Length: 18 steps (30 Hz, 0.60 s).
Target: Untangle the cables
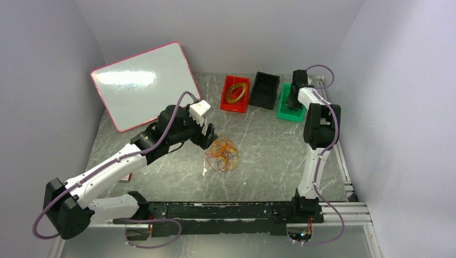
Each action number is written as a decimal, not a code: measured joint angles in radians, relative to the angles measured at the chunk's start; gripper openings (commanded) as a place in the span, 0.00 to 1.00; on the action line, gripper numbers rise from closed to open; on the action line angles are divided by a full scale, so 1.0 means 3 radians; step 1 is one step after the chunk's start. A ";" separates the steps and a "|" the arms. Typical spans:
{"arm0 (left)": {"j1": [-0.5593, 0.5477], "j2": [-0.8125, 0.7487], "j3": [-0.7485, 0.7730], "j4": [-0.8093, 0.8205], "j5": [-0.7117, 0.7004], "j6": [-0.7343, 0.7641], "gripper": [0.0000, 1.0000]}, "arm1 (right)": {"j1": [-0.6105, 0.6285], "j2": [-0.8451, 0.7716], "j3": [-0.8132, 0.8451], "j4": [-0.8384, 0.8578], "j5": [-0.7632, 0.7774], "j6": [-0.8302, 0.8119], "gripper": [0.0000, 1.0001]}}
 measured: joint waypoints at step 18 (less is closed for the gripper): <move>0.0000 0.0003 0.0000 0.0000 -0.0001 0.0000 0.87 | 0.0006 -0.0443 0.0056 0.0018 0.0051 -0.0031 0.45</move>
